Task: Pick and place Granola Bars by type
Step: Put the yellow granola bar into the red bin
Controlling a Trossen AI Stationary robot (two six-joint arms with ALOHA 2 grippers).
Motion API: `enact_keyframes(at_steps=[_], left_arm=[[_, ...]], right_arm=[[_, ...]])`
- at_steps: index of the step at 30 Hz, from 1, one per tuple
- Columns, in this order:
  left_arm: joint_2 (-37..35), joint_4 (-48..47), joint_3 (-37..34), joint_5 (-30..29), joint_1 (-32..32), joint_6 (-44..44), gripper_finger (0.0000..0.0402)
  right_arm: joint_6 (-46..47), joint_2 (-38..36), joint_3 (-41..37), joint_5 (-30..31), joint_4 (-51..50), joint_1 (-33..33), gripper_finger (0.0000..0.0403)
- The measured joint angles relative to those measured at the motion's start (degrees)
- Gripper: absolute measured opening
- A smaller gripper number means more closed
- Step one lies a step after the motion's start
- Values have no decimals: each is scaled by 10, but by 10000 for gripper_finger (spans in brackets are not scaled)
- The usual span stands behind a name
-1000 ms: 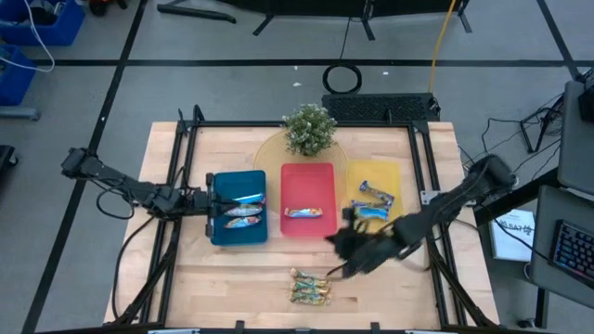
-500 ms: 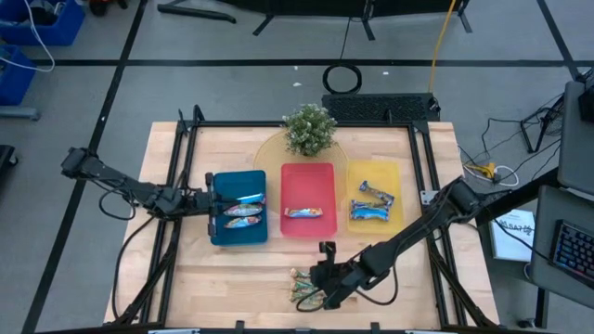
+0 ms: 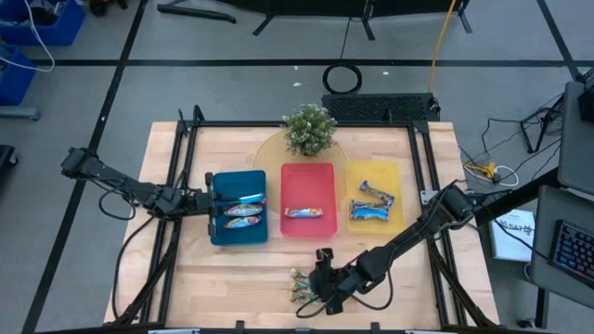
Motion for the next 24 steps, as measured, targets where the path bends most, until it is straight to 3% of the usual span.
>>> enact_keyframes(at_steps=[12,24], left_arm=[[0,-3,0,0,0,-32,42],[0,-8,0,1,0,-55,42]], right_arm=[[-3,12,-12,17,5,-1,205],[12,10,-93,-15,77,-21,196]])
